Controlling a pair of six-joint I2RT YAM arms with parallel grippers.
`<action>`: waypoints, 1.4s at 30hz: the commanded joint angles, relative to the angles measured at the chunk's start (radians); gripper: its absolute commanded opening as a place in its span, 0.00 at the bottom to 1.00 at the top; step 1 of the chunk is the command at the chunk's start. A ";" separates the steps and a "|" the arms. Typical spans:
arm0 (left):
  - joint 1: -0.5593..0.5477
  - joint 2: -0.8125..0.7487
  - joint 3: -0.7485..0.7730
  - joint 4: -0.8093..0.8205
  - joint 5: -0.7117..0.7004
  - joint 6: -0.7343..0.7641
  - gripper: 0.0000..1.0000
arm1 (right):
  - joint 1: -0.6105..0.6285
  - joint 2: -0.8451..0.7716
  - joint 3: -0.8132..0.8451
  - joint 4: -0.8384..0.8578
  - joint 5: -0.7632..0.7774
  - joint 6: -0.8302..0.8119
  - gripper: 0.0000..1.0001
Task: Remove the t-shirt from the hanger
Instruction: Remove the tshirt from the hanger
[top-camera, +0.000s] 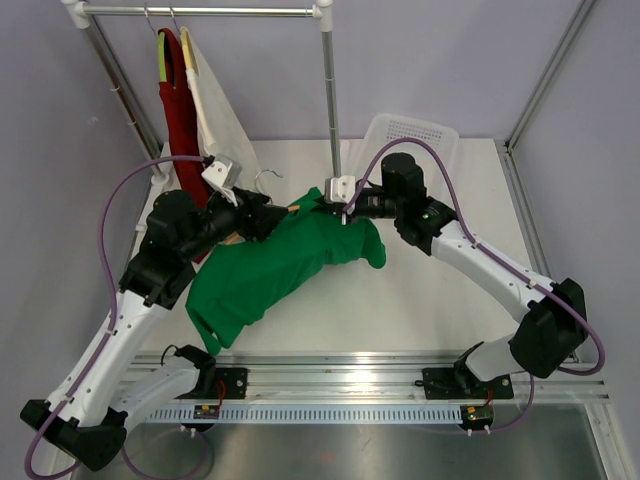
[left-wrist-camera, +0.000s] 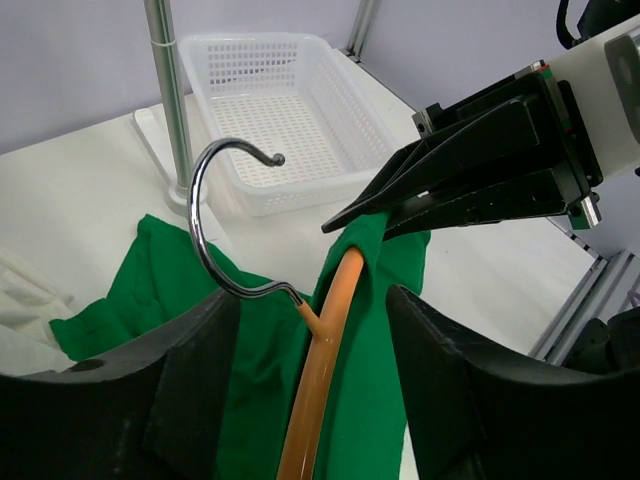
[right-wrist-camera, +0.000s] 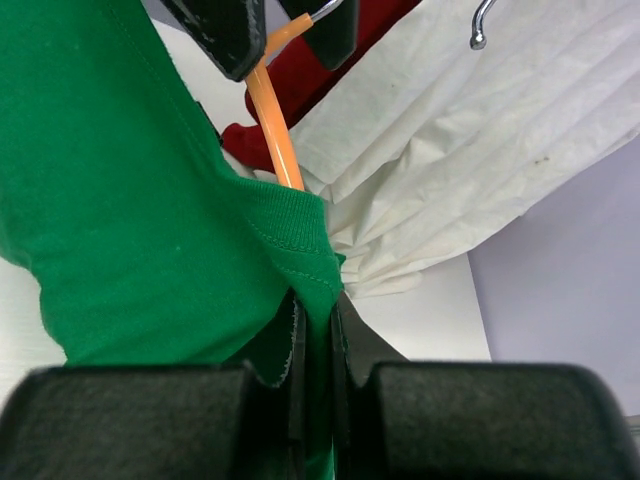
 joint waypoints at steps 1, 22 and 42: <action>-0.004 -0.009 0.041 0.038 0.020 -0.001 0.58 | 0.011 -0.064 -0.010 0.166 0.011 0.044 0.00; -0.004 0.026 0.068 0.040 0.059 0.020 0.01 | 0.025 -0.056 0.002 0.125 0.003 0.017 0.00; -0.004 0.032 0.066 0.052 0.120 0.019 0.15 | 0.038 -0.058 -0.012 0.192 0.052 0.028 0.01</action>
